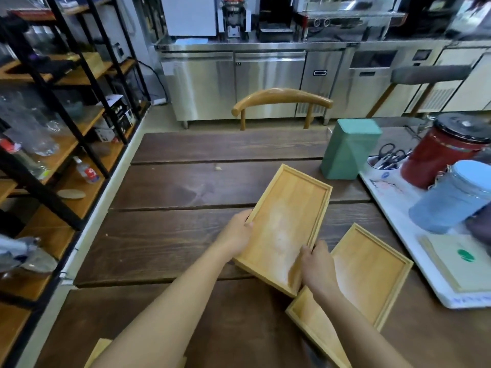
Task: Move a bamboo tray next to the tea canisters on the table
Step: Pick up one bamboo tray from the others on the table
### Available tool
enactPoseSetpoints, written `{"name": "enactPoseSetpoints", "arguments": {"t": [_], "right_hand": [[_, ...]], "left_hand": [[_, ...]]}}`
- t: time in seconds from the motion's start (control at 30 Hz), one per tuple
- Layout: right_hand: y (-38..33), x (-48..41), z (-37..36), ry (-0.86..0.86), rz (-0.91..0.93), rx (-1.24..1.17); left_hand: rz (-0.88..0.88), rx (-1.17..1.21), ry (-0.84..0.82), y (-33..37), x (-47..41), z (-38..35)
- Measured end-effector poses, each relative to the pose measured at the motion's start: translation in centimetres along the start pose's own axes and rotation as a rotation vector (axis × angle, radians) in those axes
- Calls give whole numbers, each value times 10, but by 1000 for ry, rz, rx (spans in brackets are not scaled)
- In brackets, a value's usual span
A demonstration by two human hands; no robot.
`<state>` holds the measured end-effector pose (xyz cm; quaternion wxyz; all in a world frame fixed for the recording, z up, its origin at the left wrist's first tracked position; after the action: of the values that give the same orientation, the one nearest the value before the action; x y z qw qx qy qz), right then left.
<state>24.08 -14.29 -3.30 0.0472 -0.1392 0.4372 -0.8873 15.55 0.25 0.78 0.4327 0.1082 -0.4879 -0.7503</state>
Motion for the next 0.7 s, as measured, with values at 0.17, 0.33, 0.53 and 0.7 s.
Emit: {"name": "enactPoseSetpoints", "arguments": {"t": [0.17,0.33,0.53,0.7], "right_hand": [[15,-16,-5,0,-53,65],[21,-26,-12,-7,-58,121],[28,-29,-16,-9,-62,132],[29,-31,-20,11,-41,162]], "left_hand": [[-20,-137,-47,-8,-24,-19],[21,-158,-64,-26,-34,-31],[16,-155,-62,-33,-38,-37],[33,-98,-45,-36,-39,-37]]}}
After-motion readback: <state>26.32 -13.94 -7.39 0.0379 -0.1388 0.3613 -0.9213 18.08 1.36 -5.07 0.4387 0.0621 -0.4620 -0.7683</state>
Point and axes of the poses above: each hand's wrist, its own x-axis away from the middle knuckle, its own z-axis out of the back of the hand, y = z × x, the point moved 3 cm from there along -x, towards the middle knuckle, and after that the axes turned 11 degrees about y, right-handed, at the moved point
